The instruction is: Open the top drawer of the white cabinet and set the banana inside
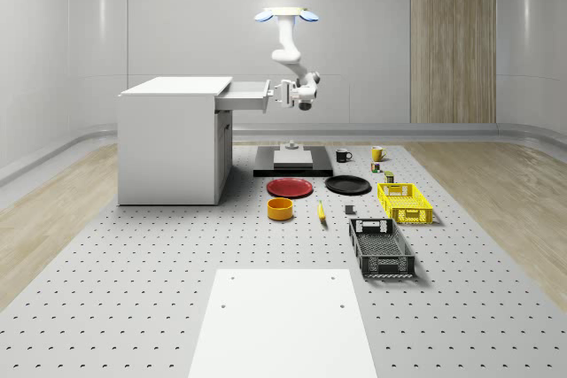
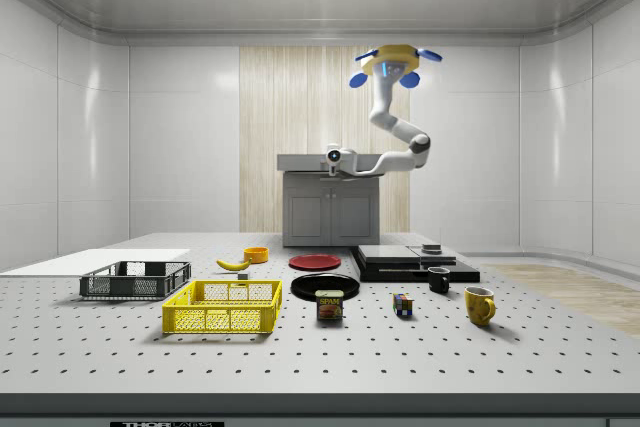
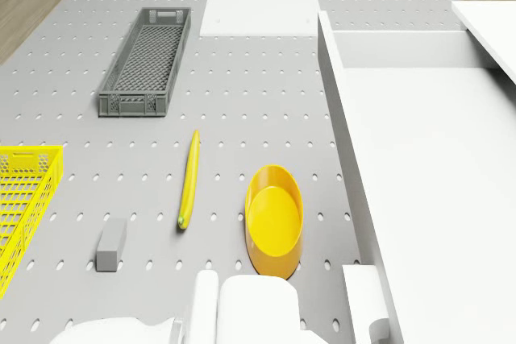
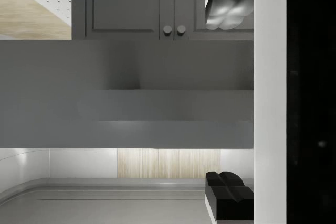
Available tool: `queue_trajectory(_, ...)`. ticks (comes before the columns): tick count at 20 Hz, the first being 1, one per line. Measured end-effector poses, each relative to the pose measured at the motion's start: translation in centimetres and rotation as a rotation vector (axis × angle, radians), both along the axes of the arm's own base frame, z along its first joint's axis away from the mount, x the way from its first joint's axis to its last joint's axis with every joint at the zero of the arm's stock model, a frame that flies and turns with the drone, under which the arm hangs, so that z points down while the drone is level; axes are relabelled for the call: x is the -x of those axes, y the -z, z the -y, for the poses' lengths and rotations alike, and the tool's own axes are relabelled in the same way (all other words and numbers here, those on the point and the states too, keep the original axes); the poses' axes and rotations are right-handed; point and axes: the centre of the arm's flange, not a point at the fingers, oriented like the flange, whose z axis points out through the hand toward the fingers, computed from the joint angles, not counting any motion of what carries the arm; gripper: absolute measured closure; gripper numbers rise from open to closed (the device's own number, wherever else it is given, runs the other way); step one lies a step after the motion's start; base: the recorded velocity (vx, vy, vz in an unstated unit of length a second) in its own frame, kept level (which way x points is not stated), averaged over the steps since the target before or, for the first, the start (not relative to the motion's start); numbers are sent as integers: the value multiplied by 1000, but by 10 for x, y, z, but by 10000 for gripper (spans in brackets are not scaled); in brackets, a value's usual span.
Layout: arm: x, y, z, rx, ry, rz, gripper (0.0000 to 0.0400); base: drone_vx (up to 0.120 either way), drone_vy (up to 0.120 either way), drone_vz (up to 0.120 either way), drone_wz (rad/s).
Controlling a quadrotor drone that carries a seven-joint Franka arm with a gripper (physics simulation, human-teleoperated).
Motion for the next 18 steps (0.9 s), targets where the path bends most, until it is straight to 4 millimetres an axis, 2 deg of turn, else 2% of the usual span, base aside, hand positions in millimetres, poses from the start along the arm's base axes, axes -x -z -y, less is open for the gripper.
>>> queue_trajectory(18, 0, 0, 0, 0, 0, 0, 0, 120, 120, 0, 0)
